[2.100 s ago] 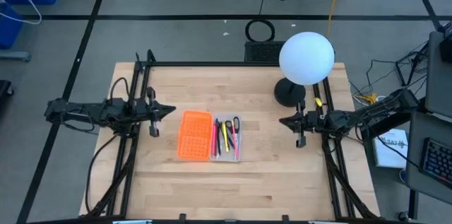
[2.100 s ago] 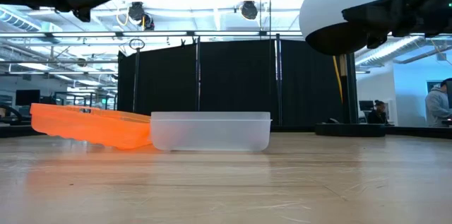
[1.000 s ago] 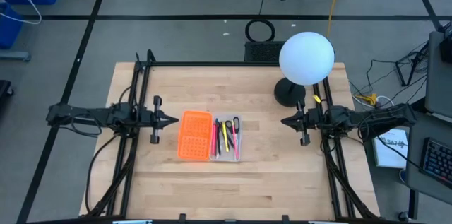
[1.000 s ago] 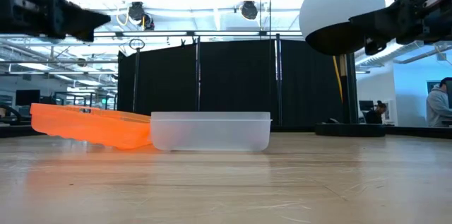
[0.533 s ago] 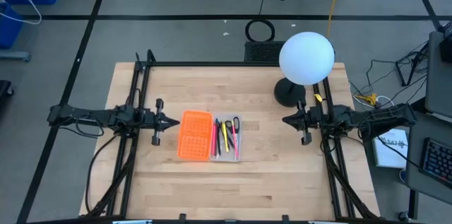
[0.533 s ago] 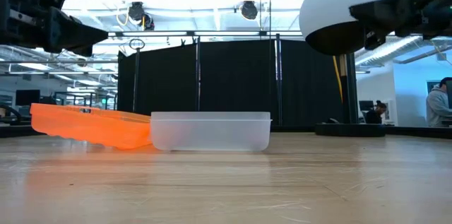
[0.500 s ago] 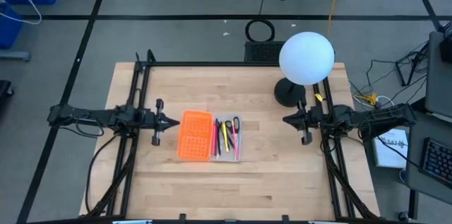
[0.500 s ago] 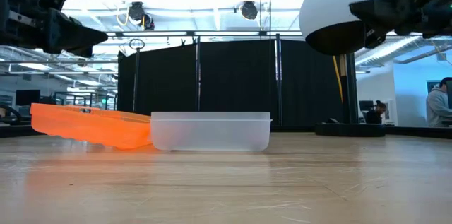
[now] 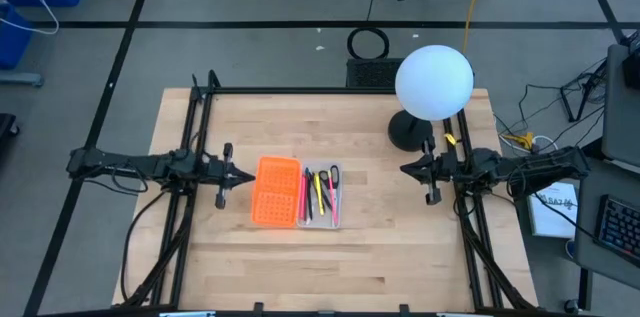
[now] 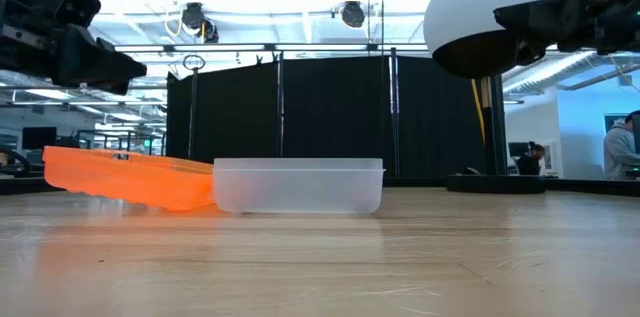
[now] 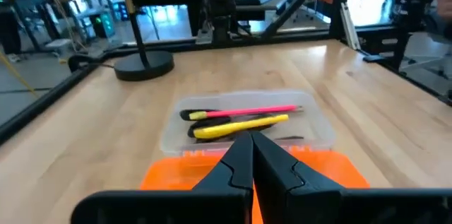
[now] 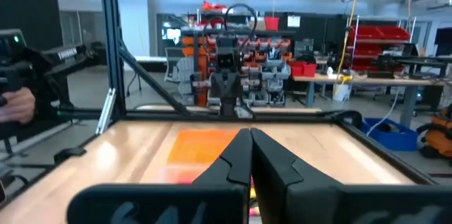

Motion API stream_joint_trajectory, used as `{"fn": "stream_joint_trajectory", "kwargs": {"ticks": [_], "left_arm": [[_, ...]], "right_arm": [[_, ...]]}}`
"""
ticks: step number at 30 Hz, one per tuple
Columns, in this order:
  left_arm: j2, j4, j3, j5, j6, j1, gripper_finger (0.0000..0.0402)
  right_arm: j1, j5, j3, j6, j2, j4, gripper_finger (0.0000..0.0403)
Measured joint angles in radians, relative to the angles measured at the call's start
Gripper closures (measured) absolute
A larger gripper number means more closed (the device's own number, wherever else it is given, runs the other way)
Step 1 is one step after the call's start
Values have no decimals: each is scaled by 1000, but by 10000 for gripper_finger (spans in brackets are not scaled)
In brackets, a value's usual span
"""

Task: Pick & place school supplies into a supply box
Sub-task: Return to Home Position

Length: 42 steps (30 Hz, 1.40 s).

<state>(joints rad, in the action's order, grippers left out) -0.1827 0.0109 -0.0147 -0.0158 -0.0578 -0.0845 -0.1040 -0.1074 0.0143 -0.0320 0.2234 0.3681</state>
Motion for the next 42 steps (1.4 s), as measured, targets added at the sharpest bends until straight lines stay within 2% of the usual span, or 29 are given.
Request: {"fn": "stream_joint_trajectory", "kwargs": {"ticks": [7,19,42], "left_arm": [[-19,2,0,5,-3,0,396],[-20,38,5,0,7,0,349],[-20,51,5,0,11,0,350]], "right_arm": [[0,-2,0,-8,2,-68,403],[0,2,0,-14,2,-40,403],[0,4,0,-7,2,-41,403]]}}
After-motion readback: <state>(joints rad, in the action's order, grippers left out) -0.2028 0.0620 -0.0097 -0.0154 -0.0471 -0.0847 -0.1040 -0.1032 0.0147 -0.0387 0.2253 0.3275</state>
